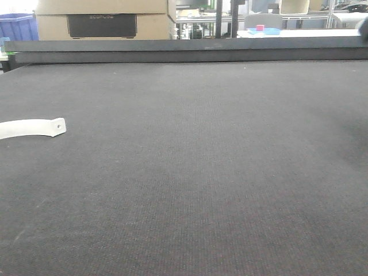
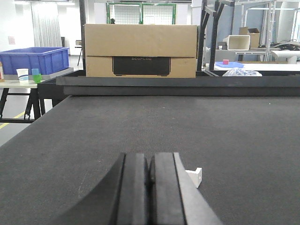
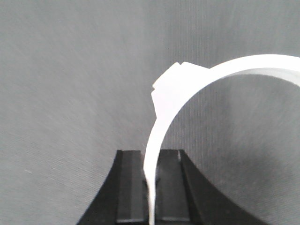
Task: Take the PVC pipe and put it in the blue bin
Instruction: 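Lift the white PVC piece off the table with the right gripper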
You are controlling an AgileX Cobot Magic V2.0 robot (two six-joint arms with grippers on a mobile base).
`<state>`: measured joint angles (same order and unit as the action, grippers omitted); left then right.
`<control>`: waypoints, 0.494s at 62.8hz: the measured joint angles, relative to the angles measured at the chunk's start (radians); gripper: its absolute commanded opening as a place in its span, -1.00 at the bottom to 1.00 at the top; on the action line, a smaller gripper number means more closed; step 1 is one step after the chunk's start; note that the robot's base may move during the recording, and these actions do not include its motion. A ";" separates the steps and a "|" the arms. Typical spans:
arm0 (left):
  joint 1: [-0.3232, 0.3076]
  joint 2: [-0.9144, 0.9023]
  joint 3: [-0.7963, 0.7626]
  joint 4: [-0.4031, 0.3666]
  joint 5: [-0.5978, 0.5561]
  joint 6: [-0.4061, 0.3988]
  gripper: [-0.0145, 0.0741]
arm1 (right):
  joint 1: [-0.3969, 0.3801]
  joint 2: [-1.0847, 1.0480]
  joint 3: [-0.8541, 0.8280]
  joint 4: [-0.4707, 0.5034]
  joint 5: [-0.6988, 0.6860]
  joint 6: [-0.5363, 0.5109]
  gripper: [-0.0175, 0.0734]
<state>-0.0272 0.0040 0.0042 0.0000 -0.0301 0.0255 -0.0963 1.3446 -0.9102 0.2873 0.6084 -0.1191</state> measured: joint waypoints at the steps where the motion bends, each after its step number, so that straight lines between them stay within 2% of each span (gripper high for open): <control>1: 0.000 0.000 0.000 0.000 0.000 0.000 -0.92 | 0.000 -0.015 0.000 0.000 0.000 0.000 -0.98; 23: 0.000 0.000 0.000 0.000 -0.008 0.000 -0.92 | 0.000 -0.277 -0.002 0.016 0.034 0.000 -0.98; 31: 0.000 0.000 0.000 -0.077 -0.012 0.000 -0.92 | 0.000 -0.385 -0.002 0.020 0.059 0.000 -0.98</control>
<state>-0.0272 0.0040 0.0042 -0.0769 -0.0425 0.0255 -0.0963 0.9596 -0.9119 0.3072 0.6678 -0.1191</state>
